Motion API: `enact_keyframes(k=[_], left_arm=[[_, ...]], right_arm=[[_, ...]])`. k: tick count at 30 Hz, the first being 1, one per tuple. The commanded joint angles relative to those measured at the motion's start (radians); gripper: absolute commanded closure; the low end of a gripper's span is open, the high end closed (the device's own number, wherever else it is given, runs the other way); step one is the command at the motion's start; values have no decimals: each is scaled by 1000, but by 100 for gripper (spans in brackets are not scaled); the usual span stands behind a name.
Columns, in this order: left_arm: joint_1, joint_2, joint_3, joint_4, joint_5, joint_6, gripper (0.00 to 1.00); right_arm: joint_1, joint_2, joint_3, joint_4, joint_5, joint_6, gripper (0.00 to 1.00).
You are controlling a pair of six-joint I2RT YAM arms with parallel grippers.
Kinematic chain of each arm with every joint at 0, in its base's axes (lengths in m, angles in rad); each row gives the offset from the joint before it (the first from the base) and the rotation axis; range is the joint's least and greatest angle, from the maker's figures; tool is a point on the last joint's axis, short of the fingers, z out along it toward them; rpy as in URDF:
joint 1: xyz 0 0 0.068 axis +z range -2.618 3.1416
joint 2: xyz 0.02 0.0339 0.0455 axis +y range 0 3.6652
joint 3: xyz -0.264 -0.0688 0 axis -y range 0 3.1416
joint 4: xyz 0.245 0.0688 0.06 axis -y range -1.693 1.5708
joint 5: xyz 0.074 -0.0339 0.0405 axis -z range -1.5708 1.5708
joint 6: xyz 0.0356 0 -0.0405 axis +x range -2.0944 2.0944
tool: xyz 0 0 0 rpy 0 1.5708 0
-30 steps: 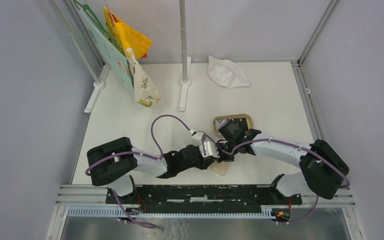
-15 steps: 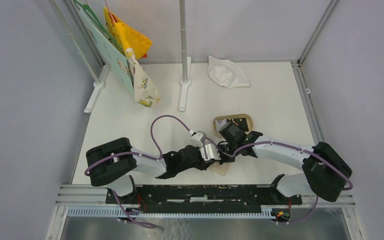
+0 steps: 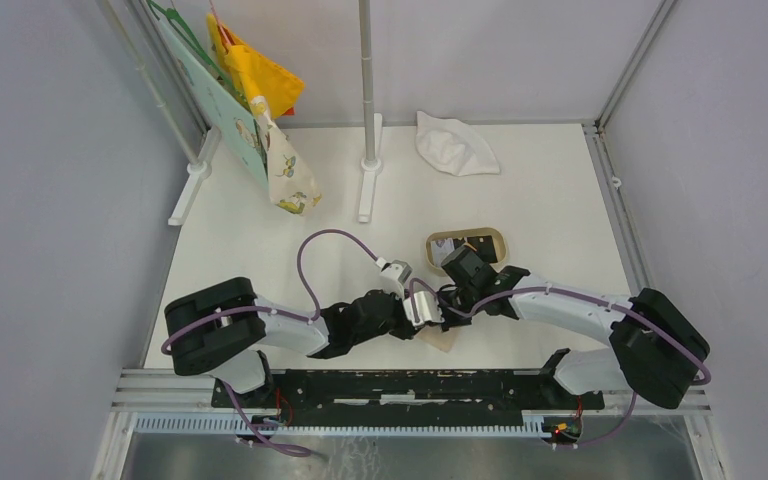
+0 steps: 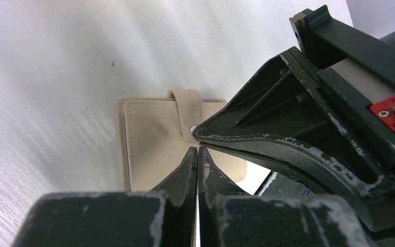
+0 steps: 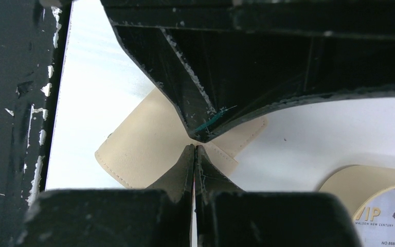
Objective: Put the credit cards into the card holder
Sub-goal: Close the card holder at the center of the board.
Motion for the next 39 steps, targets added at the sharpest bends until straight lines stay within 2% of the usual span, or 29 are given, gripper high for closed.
enact_keyframes(k=[1, 19, 21, 24, 25, 27, 34, 39], left_arm=[[-3, -26, -11, 63, 0, 16, 98], [-3, -48, -14, 42, -19, 29, 98], [-3, -70, -13, 19, -29, 39, 98], [-4, -108, -9, -31, -51, 55, 98], [-4, -123, -8, -51, -62, 60, 98], [-2, -165, -5, -93, -83, 71, 98], [-3, -312, 17, -265, -136, 120, 93], [-3, -428, 45, -385, -154, 159, 77]], right_arm=[[7, 29, -84, -150, 79, 1, 100], [25, 10, -109, -132, 109, 6, 99], [25, -3, -94, -115, 109, 24, 91], [6, -33, -58, -97, 109, 65, 66], [-7, -52, -47, -97, 91, 72, 54], [-45, -98, -21, -104, 51, 79, 45], [-201, -289, 18, -131, -76, 61, 23], [-296, -387, 45, -92, -40, 97, 16]])
